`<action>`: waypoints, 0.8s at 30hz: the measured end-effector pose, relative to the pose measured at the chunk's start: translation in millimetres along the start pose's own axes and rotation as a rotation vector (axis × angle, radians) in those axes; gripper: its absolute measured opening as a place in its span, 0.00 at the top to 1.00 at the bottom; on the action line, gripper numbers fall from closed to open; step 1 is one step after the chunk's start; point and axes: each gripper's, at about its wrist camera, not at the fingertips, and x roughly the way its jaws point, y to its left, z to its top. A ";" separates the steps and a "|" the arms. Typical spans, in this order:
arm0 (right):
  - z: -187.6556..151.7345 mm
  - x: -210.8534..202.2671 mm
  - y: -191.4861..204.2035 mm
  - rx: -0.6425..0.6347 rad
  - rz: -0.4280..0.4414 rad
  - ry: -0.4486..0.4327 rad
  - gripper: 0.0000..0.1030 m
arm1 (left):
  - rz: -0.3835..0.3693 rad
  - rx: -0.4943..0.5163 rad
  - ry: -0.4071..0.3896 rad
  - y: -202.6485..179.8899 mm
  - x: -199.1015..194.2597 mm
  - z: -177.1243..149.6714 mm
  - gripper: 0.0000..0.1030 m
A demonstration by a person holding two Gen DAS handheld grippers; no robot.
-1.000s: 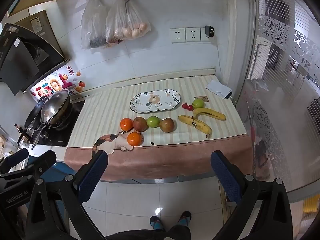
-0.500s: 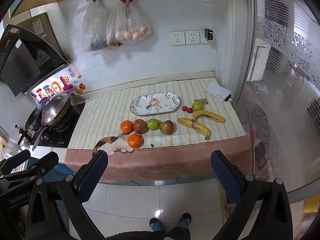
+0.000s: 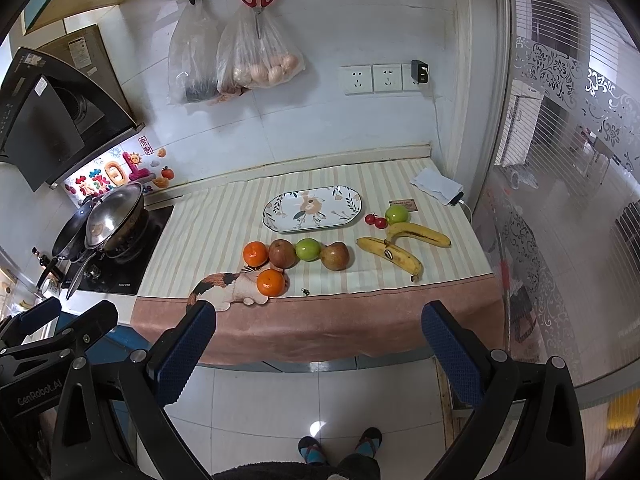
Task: Organize fruits
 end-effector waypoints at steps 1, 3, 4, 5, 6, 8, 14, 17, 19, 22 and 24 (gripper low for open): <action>-0.7 -0.3 -0.7 0.000 0.000 0.000 0.00 | -0.001 0.000 0.000 0.1 -0.3 0.1 0.00; -0.4 -0.8 -1.3 0.002 0.000 -0.002 0.00 | -0.001 0.000 -0.001 -0.3 0.6 -0.9 0.00; -0.2 -1.2 -1.7 0.002 0.000 -0.002 0.00 | -0.001 0.000 -0.002 -0.2 0.2 -0.7 0.00; -0.1 -1.2 -1.7 0.002 -0.001 -0.002 0.00 | 0.000 0.000 -0.002 -0.4 0.6 -1.2 0.00; 0.6 -1.8 -2.3 0.002 -0.001 -0.002 0.00 | -0.002 0.001 -0.003 -0.1 -0.4 -0.8 0.00; 0.8 -2.5 -3.3 0.002 -0.001 -0.004 0.00 | -0.001 0.002 -0.003 -1.0 -0.7 -0.5 0.00; 0.0 -3.4 -3.3 0.003 0.000 -0.006 0.00 | -0.001 0.001 -0.003 -2.0 -2.1 1.2 0.00; 0.4 -3.6 -4.9 0.002 0.001 -0.008 0.00 | -0.003 0.000 -0.001 -5.5 -2.5 0.8 0.00; 0.0 -4.7 -5.6 0.002 0.001 -0.008 0.00 | -0.001 0.004 -0.003 -8.7 -4.2 1.9 0.00; 0.1 -5.8 -4.8 0.001 0.001 -0.009 0.00 | 0.001 0.005 -0.004 -11.6 -5.3 2.4 0.00; 0.1 -6.5 -5.0 0.000 0.002 -0.011 0.00 | 0.001 0.002 -0.003 -12.7 -5.8 2.9 0.00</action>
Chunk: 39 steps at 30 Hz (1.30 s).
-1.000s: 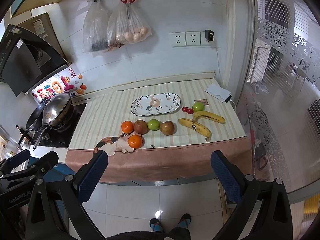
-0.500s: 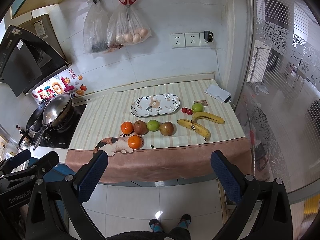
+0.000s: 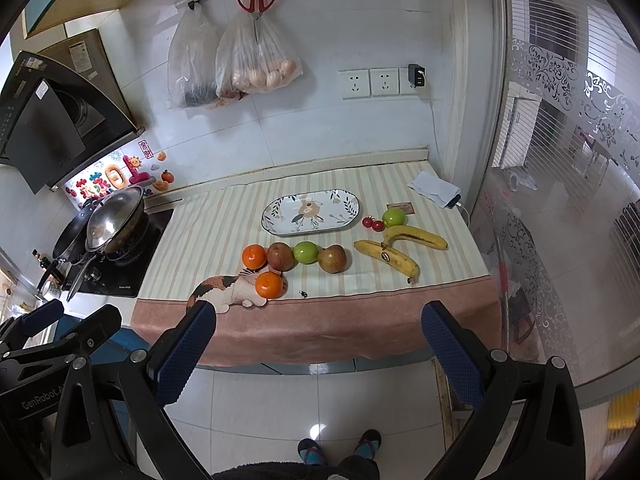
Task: Organize fruits
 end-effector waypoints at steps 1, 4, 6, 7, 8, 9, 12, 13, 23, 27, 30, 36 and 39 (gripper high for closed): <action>0.3 -0.3 0.2 0.000 0.001 -0.001 0.00 | 0.000 0.000 0.001 0.6 0.4 -0.7 0.00; -1.0 -1.7 -1.1 0.001 0.003 -0.005 0.00 | 0.000 0.000 -0.001 -0.3 -0.6 -1.2 0.00; -0.8 -1.7 -0.6 0.001 0.003 -0.004 0.00 | -0.002 0.003 -0.002 2.4 0.7 -2.4 0.00; -1.2 -1.8 -0.7 0.000 0.003 -0.005 0.00 | -0.001 0.002 -0.002 1.4 0.1 -2.2 0.00; -1.0 -2.0 -0.5 0.000 0.002 -0.005 0.00 | -0.002 0.002 -0.002 2.6 0.5 -2.6 0.00; -0.9 -2.2 -0.1 -0.001 0.003 -0.005 0.00 | -0.003 0.002 -0.001 2.8 0.5 -2.8 0.00; -1.0 -3.2 0.4 -0.002 0.005 -0.006 0.00 | -0.001 0.004 -0.003 2.9 0.6 -3.3 0.00; -2.2 -3.9 0.9 -0.002 0.007 -0.007 0.00 | -0.001 0.003 -0.004 0.8 -0.9 -2.6 0.00; -2.6 -5.3 2.9 -0.009 0.013 -0.008 0.00 | -0.003 -0.008 -0.009 6.0 -4.7 -5.1 0.00; -1.8 -3.2 5.6 -0.014 0.013 -0.005 0.00 | -0.003 -0.008 -0.009 6.2 -4.7 -5.6 0.00; -3.0 -2.0 4.8 -0.010 0.016 -0.004 0.00 | -0.002 -0.008 -0.009 6.2 -4.7 -6.5 0.00; -2.6 2.6 5.3 0.002 0.021 0.000 0.00 | -0.002 -0.007 -0.011 6.3 -4.7 -7.3 0.00; -2.8 4.4 7.3 0.011 0.021 -0.003 0.00 | -0.004 -0.006 -0.008 8.1 -3.9 -8.1 0.00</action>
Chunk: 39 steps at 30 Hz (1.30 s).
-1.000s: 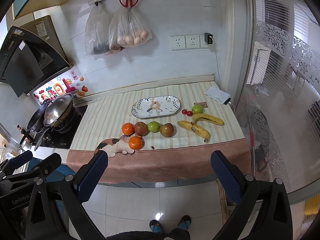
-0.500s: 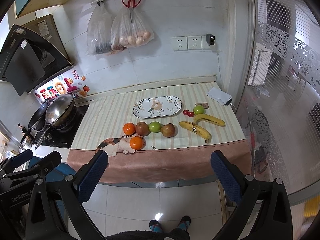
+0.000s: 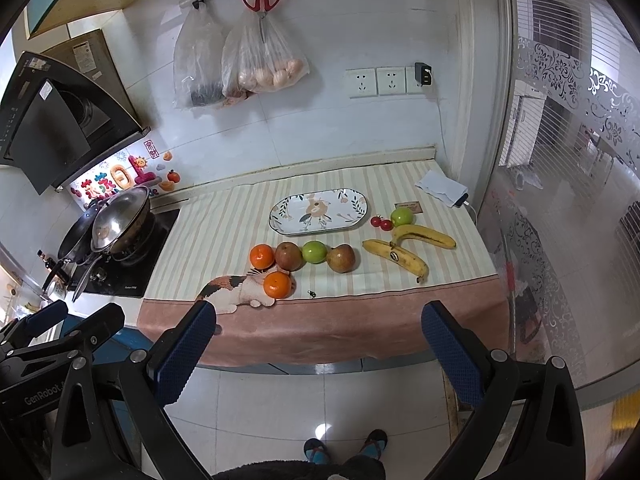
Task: Organize fruits
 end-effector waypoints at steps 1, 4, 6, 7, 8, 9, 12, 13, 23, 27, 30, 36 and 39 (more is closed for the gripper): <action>1.1 2.0 1.0 0.004 -0.001 0.000 0.00 | -0.004 0.001 0.001 0.9 0.2 0.2 0.00; 3.2 8.3 3.3 0.022 -0.005 -0.001 0.00 | -0.014 -0.003 -0.004 7.7 5.5 4.1 0.00; 5.3 15.8 5.5 0.035 -0.005 0.001 0.00 | -0.009 -0.009 -0.012 20.2 16.8 13.2 0.00; 6.1 20.8 6.1 0.045 0.001 0.002 0.00 | -0.010 -0.011 -0.015 24.6 22.6 17.9 0.00; 6.9 26.3 5.5 0.056 0.001 0.007 0.00 | -0.009 -0.014 -0.022 27.6 26.9 22.1 0.00; 7.4 31.1 4.4 0.064 -0.003 0.012 0.00 | -0.001 -0.015 -0.024 31.6 33.7 26.6 0.00; 11.1 50.0 -2.4 0.093 -0.035 0.010 0.00 | -0.015 -0.003 -0.013 33.5 52.8 37.8 0.00; 12.8 57.3 -6.3 0.100 -0.048 0.008 0.00 | -0.015 0.011 0.001 31.1 62.8 41.1 0.00; 50.5 173.3 -110.7 0.147 -0.171 0.110 0.00 | -0.099 0.080 0.191 -52.0 184.9 64.8 0.00; 74.6 233.6 -163.9 0.126 -0.180 0.177 0.00 | -0.106 0.074 0.298 -105.2 244.7 71.0 0.00; 92.6 279.9 -198.3 0.081 -0.159 0.246 0.00 | -0.109 0.056 0.372 -143.0 287.8 77.5 0.00; 115.5 393.6 -242.4 -0.103 -0.100 0.433 0.00 | -0.106 0.008 0.533 -203.4 366.4 77.0 0.00; 118.9 452.0 -250.0 -0.214 -0.082 0.516 0.02 | -0.086 -0.034 0.604 -219.2 402.1 73.6 0.00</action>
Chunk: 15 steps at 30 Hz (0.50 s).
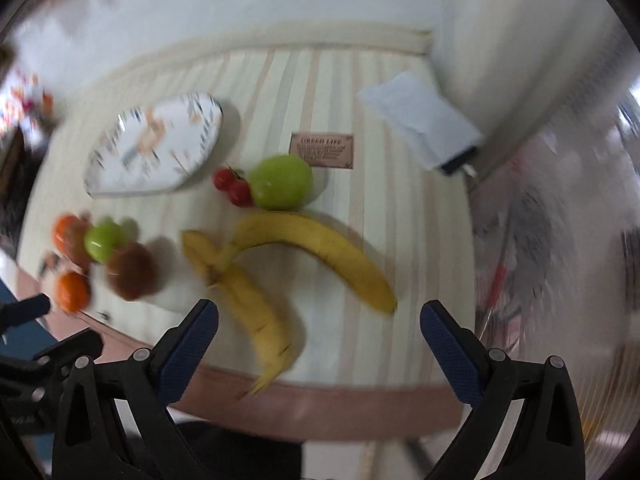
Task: Organize fruits
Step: 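Grasp the stickered banana with the left tool while the right tool grasps the other banana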
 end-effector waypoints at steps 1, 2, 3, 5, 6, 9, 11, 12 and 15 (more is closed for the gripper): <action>6.7 11.6 0.6 -0.031 0.000 0.012 0.03 | 0.000 -0.013 0.014 -1.8 7.0 3.4 0.00; 16.7 27.0 0.8 -0.079 -0.003 0.024 0.04 | 0.000 -0.030 0.032 -3.8 15.6 7.8 0.00; 22.6 36.6 4.5 -0.108 -0.004 0.027 0.04 | 0.004 -0.040 0.040 -5.5 21.6 12.6 0.00; 33.3 55.3 9.3 -0.179 -0.002 0.047 0.06 | 0.011 -0.057 0.057 -9.2 32.8 19.8 0.01; 36.1 61.4 11.2 -0.208 0.003 0.058 0.07 | 0.016 -0.060 0.062 -10.9 36.2 21.9 0.01; 43.5 81.7 13.8 -0.253 0.044 0.088 0.09 | 0.021 -0.060 0.076 -15.6 45.7 29.1 0.01; 46.7 89.3 11.5 -0.251 0.087 0.089 0.10 | 0.023 -0.060 0.082 -18.5 49.1 32.0 0.01; 47.2 91.3 10.1 -0.247 0.113 0.091 0.17 | 0.020 -0.060 0.084 -19.3 50.3 33.8 0.01; 40.3 101.8 13.6 -0.271 0.082 0.125 0.45 | 0.017 -0.065 0.092 -22.9 54.5 37.3 0.01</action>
